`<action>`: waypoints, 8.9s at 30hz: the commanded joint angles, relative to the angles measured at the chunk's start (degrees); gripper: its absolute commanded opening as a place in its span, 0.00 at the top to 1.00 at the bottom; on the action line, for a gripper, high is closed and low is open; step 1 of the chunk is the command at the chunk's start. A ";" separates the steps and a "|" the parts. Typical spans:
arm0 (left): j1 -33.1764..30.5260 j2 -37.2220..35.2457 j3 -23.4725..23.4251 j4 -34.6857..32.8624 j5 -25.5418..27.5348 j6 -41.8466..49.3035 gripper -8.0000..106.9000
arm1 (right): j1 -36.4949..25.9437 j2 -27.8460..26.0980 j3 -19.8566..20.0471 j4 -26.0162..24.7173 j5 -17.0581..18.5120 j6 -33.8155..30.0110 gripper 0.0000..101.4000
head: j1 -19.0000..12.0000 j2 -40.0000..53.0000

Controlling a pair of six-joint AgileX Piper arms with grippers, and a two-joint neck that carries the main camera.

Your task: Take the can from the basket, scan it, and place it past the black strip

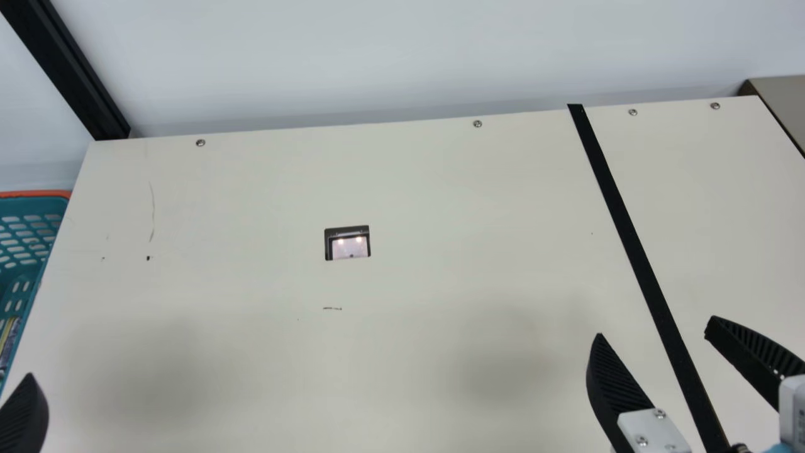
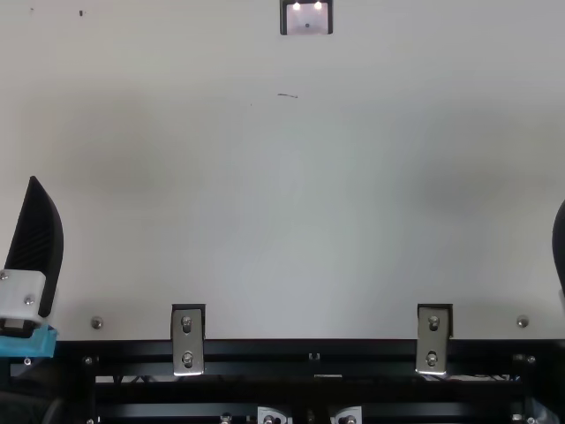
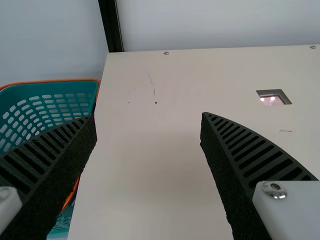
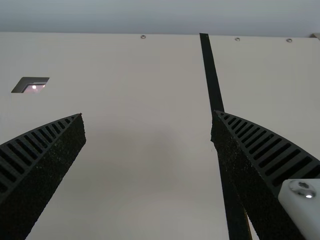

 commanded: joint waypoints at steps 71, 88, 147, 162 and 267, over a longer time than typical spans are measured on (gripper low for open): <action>0.00 0.00 0.00 0.00 0.00 0.00 0.15 | 0.00 0.00 0.00 0.00 0.00 0.00 0.00 | -9.63 19.03; 0.00 0.00 0.00 0.00 0.00 0.00 0.15 | 0.00 0.00 0.00 0.00 0.00 0.00 0.00 | -10.01 21.34; 31.66 43.81 -19.35 6.60 -18.22 3.63 0.15 | 0.00 0.00 0.00 0.00 0.00 0.00 0.00 | -10.01 21.34; 42.77 63.74 -27.58 0.33 -20.09 21.64 0.15 | 0.00 0.00 0.00 0.00 0.00 0.00 0.00 | -10.01 21.34; 37.29 131.01 -75.06 -0.83 4.17 30.78 0.15 | 0.00 0.00 0.00 0.00 0.00 0.00 0.00 | -10.01 21.34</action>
